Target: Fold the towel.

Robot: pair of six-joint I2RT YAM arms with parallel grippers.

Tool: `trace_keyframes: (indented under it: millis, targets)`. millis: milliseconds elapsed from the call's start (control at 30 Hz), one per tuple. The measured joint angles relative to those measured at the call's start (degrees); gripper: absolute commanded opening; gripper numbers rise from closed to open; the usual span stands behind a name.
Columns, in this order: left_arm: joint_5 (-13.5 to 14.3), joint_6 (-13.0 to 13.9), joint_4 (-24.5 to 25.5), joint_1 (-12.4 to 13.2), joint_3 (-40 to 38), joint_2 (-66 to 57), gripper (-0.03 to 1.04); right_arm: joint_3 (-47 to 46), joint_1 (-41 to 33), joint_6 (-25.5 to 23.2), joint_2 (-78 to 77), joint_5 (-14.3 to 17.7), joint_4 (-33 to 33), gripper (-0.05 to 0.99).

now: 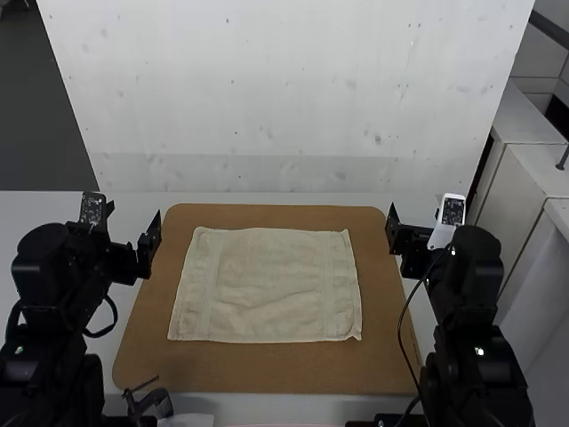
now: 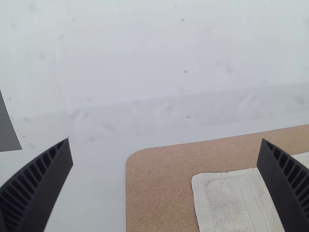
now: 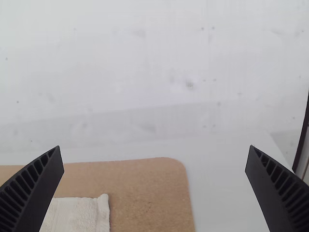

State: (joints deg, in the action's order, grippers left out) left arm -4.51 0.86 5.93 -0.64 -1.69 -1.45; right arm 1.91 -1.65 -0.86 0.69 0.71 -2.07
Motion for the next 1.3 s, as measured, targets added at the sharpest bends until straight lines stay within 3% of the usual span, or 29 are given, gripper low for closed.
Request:
trace_keyframes:
  millis: [967,1133,1300]
  targets:
    - [0.39,0.39,-0.02,0.0,0.0,0.02,0.99,0.0,-0.07,0.02,-0.02,-0.9,-0.66,0.97]
    - [-0.48,-0.35,5.27,0.0,-3.08,-0.48,0.99,0.68,-0.39,0.02,0.39,-1.6,-2.25,0.97]
    - [-1.38,-1.42,5.9,-0.17,-8.83,-7.34,0.98,5.18,-0.55,0.02,5.11,-3.52,-7.02,0.97]
